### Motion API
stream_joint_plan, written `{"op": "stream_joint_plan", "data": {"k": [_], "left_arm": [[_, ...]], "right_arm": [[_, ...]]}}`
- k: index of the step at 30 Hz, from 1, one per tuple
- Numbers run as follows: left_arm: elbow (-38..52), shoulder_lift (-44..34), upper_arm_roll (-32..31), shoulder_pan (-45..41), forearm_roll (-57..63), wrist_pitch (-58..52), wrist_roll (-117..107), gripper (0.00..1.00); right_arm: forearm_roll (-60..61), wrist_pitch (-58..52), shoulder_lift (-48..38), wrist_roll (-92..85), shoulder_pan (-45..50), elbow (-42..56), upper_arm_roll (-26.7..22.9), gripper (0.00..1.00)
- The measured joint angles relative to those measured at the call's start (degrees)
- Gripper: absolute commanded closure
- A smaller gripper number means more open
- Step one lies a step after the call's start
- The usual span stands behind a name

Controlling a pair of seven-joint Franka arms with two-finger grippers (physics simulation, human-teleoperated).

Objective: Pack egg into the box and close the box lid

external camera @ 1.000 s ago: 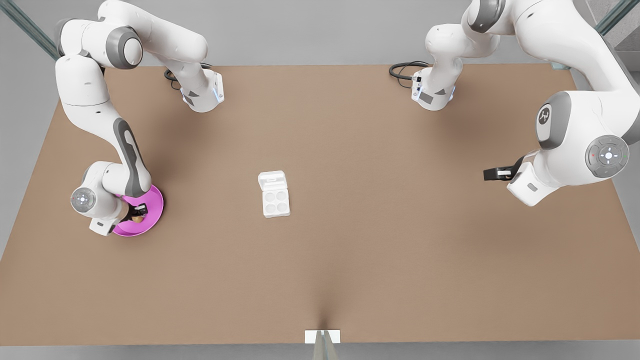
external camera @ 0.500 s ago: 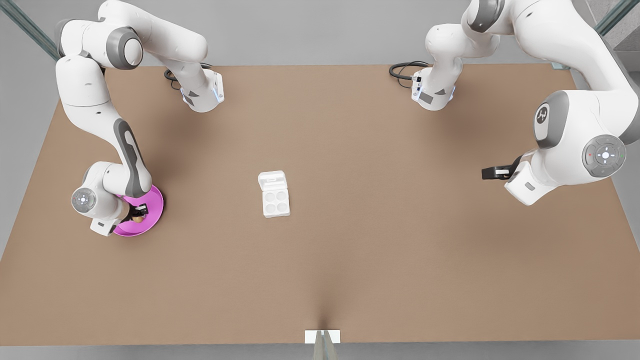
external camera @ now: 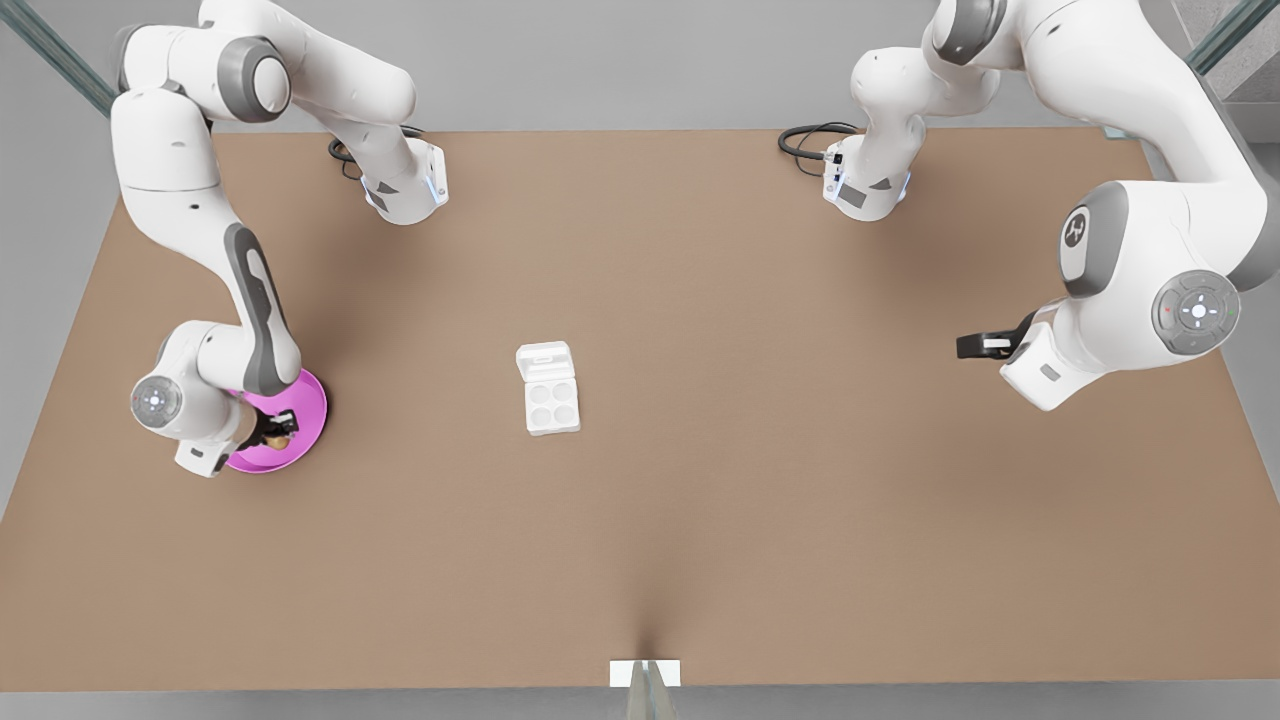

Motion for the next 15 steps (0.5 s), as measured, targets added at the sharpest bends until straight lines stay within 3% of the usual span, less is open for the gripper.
{"op": "stream_joint_plan", "data": {"k": [5, 15], "left_arm": [[0.0, 0.0, 0.0, 0.0, 0.0, 0.0, 0.0, 0.0], [0.3, 0.3, 0.0, 0.0, 0.0, 1.8, -0.6, 0.0]], "right_arm": [[4.3, -2.6, 6.2, 7.5, 7.5, 13.6, -0.1, 0.45], [16.2, -2.1, 7.2, 19.7, 29.7, 15.3, -0.1, 0.45]]}}
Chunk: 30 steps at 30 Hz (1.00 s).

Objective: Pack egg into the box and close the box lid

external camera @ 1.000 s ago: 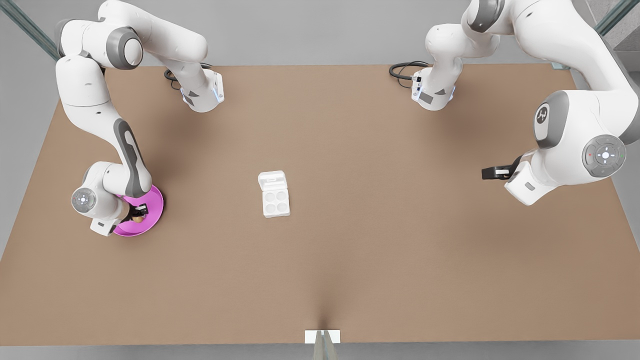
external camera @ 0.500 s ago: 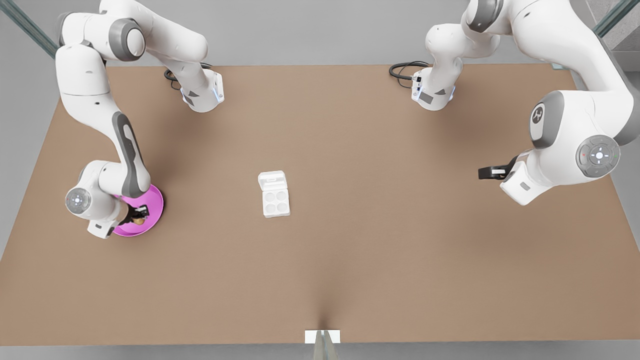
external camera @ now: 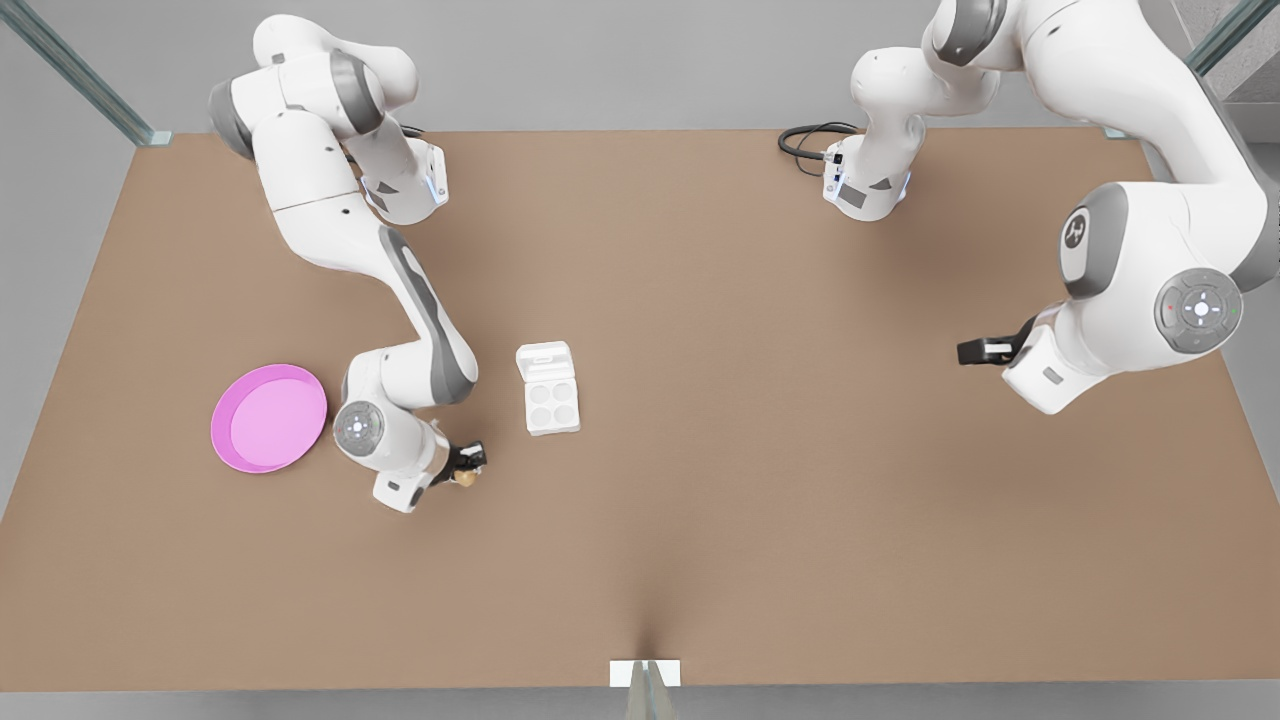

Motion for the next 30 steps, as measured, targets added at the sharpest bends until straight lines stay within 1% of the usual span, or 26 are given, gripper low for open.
{"op": "stream_joint_plan", "data": {"k": [3, 9, 15, 20, 21, 22, 30], "left_arm": [[0.0, -0.2, 0.0, -1.3, 0.0, -0.4, -0.2, 0.0], [-0.1, -0.1, 0.0, -1.3, -0.1, -0.2, 0.0, 0.0], [-0.3, 0.1, 0.0, -1.4, 0.0, -1.7, -0.1, 0.0], [-0.3, 0.2, 0.0, -1.4, 0.0, -1.9, 0.0, 0.0], [-0.3, 0.3, 0.0, -1.4, 0.0, -2.0, 0.0, 0.0], [-0.3, 0.3, 0.0, -1.4, 0.0, -2.3, 0.0, 0.0], [-0.3, 0.5, 0.0, -1.4, -0.1, -3.1, 0.1, 0.0]], "right_arm": [[1.1, -0.3, -0.2, 0.7, 3.9, 0.0, 0.1, 0.45], [3.5, -2.4, -2.4, 1.2, 8.3, -2.6, 0.3, 0.45], [4.9, -2.7, -2.1, 1.2, 11.2, -2.8, 0.4, 0.45], [5.6, -2.9, -2.9, 0.2, 10.4, -6.2, 0.2, 0.43], [5.3, -2.9, -2.9, 0.4, 10.4, -6.3, 0.2, 0.04], [5.1, -2.9, -2.9, 0.6, 10.5, -6.3, 0.2, 0.0], [4.9, -2.8, -2.9, 0.9, 10.9, -6.3, 0.3, 0.0]]}}
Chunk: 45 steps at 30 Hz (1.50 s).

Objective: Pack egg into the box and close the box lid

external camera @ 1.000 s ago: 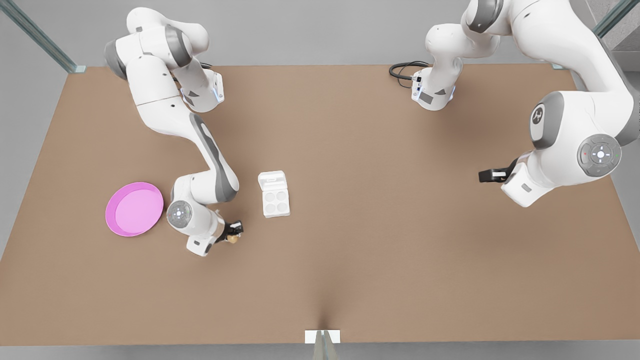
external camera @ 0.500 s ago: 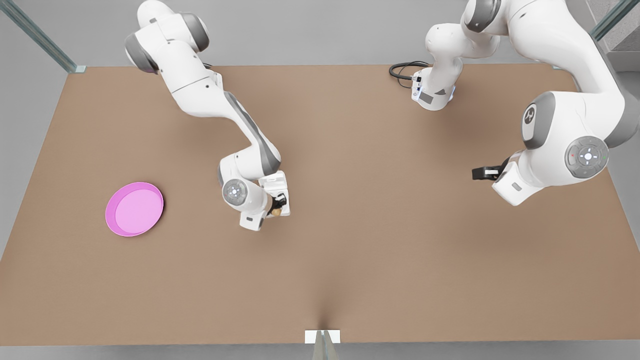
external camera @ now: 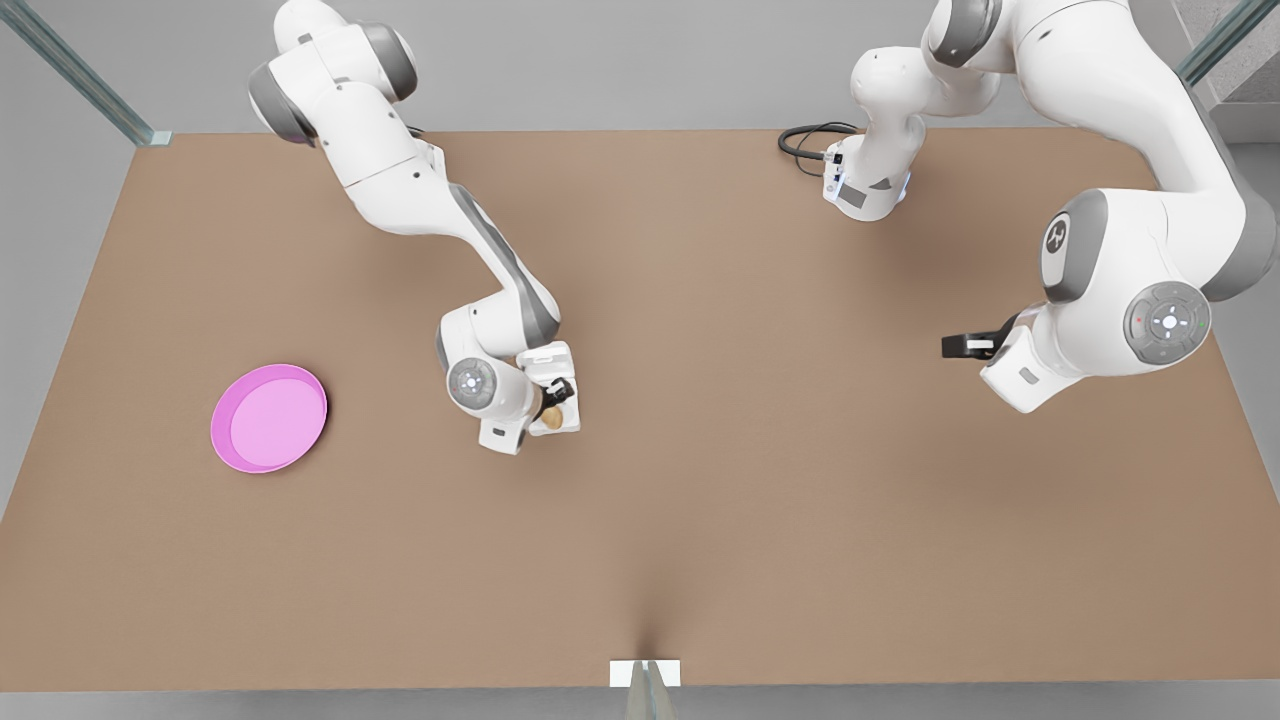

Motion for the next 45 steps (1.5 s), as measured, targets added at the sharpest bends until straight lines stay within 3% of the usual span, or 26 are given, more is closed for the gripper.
{"op": "stream_joint_plan", "data": {"k": [6, 9, 10, 11, 12, 13, 17, 18, 20, 21, 25, 28, 34, 45], "left_arm": [[0.0, 0.1, 0.0, 0.0, 0.0, -0.4, 0.0, 0.0], [0.0, 0.0, -0.1, -1.0, 0.0, -0.7, -0.5, 0.0], [0.3, 0.0, -0.1, -4.8, 0.0, -1.4, -4.3, 0.0], [0.6, -0.1, -0.1, -9.8, -0.9, -1.6, -9.0, 0.22], [0.7, -0.2, -0.1, -14.0, -2.6, -1.7, -13.5, 0.71], [0.7, 0.2, -0.1, -19.4, -4.4, -1.6, -19.9, 0.79], [3.9, 5.4, -0.1, -33.3, -12.7, 3.8, -44.8, 0.79], [4.1, 6.5, -0.1, -35.9, -14.4, 7.6, -52.1, 0.79], [4.3, 8.9, -0.1, -40.1, -16.6, 12.0, -58.1, 0.79], [4.4, 10.2, -0.1, -42.9, -17.4, 15.4, -60.6, 0.79], [8.5, 18.3, -4.4, -45.4, -18.9, 25.4, -54.2, 0.79], [10.2, 21.8, -6.6, -45.5, -19.4, 29.5, -52.5, 0.79], [11.5, 28.9, -6.6, -45.5, -19.5, 35.9, -52.1, 0.79], [11.5, 34.7, -6.3, -45.3, -19.5, 43.6, -49.3, 0.79]], "right_arm": [[0.3, -5.4, -4.1, -1.2, -4.5, 0.7, -0.7, 0.0], [0.0, -5.9, -4.6, -3.8, -5.3, 1.8, -5.3, 0.0], [-0.2, -6.2, -4.9, -5.3, -5.4, 2.1, -7.6, 0.0], [-0.3, -6.2, -5.6, -6.7, -5.4, 1.9, -11.3, 0.0], [-0.4, -7.0, -6.3, -7.5, -5.4, 1.9, -15.0, 0.0], [-2.0, -8.4, -7.3, -8.6, -5.3, 2.8, -18.7, 0.0], [-9.5, -14.4, -14.8, -8.6, -5.5, 6.1, -28.5, 0.0], [-13.0, -15.7, -17.8, -8.5, -9.7, 6.3, -25.8, 0.0], [-17.5, -16.1, -20.6, -8.3, -27.6, 6.4, -8.6, 0.0], [-18.6, -16.0, -20.6, -8.2, -29.6, 6.5, -6.8, 0.0], [-18.6, -16.4, -19.3, -2.2, -28.7, 8.4, -7.1, 0.0], [-18.6, -23.4, -19.1, -2.3, -29.0, 14.4, -7.0, 0.0], [-18.0, -23.2, -18.6, -2.0, -29.3, 15.6, -7.0, 0.0], [-17.4, -23.3, -18.1, -1.8, -29.2, 15.6, -7.0, 0.0]]}}
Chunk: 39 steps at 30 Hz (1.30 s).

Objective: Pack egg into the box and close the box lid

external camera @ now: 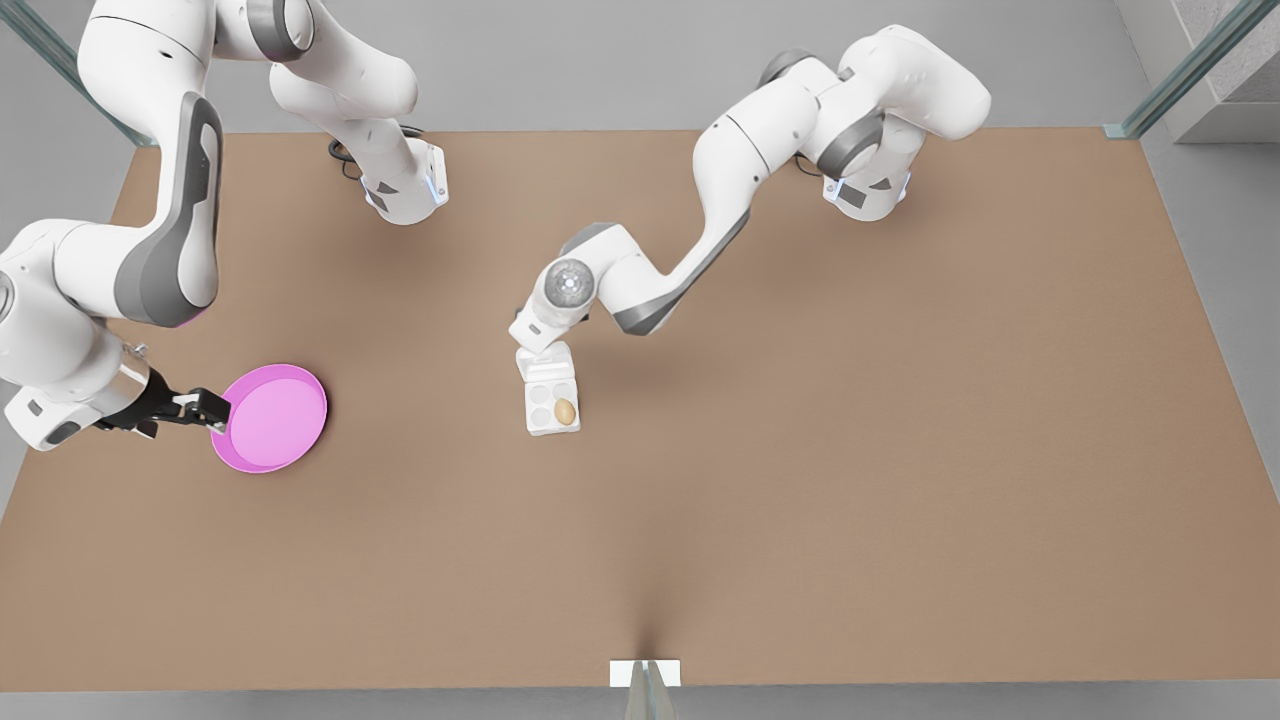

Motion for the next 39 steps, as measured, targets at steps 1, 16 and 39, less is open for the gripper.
{"op": "stream_joint_plan", "data": {"k": [1, 16, 39], "left_arm": [[0.0, 0.4, 0.1, 0.1, 0.0, 1.1, 0.3, 0.79], [0.0, 1.6, 0.5, 0.9, 0.0, 6.7, 2.5, 0.79], [1.6, -27.4, 32.9, 38.3, 0.3, -27.4, 51.4, 0.0]], "right_arm": [[0.0, 0.0, 0.0, 0.1, 0.2, 0.0, 0.0, 0.0], [0.2, -0.2, -0.1, 0.2, 0.5, 0.0, 0.2, 0.0], [0.1, 0.2, 0.3, 1.7, 0.6, 0.5, 0.3, 0.0]]}}
